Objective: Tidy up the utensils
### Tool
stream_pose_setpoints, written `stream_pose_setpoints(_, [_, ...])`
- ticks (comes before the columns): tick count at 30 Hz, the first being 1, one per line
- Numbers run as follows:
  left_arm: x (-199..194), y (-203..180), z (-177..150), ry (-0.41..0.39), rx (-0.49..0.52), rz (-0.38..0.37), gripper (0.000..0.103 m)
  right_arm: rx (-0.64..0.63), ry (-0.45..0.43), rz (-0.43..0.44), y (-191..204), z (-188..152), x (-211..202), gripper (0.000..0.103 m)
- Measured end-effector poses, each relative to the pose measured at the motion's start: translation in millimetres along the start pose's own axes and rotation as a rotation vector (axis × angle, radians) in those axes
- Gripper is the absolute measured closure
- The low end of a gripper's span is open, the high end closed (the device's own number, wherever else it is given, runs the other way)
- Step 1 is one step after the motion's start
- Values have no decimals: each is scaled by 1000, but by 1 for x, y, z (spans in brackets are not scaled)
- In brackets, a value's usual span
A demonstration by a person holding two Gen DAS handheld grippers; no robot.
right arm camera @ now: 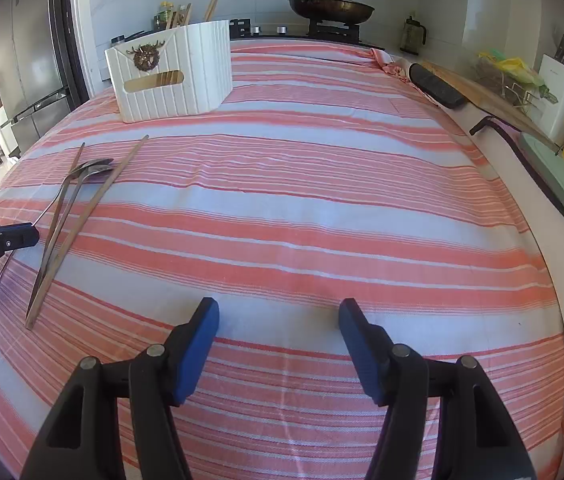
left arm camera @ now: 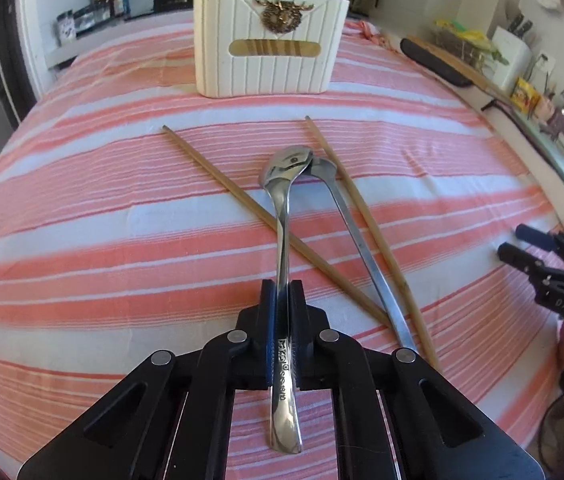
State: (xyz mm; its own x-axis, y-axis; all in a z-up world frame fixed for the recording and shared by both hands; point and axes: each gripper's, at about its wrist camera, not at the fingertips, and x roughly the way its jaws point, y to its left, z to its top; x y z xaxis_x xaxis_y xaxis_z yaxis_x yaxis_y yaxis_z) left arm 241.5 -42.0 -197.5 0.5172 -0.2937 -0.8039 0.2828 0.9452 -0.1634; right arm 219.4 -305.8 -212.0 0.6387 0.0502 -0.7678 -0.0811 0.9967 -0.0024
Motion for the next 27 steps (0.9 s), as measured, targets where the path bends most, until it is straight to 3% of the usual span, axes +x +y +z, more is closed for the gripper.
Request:
stream_pose_setpoints(6, [-18,44,-14,-68,-231,-206,99,0,0,0,0,0,0,39])
stream_pose_setpoints(10, [-26,78,-26,-94,-380,-310,100,0,0,1,0,0,0,39])
stream_pose_setpoints(12, [-25,91,-30,-99,-437,-324,101,0,0,1,0,0,0,39])
stream_pose_setpoints(18, [-23,90,-38,-96,-416,-244,99,0,0,1,0,0,1,39])
stream_pose_setpoints(20, [-27,85,-36,-104,-375,-197,93,3,0,5,-1,0,1,39])
stream_pose_setpoints(23, [-31,77,-31,-129,-302,-122,67,8,2,17,-2,0,1,38])
stream_pose_setpoints(25, [-35,70,-28,-145,-247,-13,34,3,10,-2,2,3,1,38])
stream_pose_setpoints(27, [-36,63,-27,-159,-202,93,26,19,29,32,12,10,1,38])
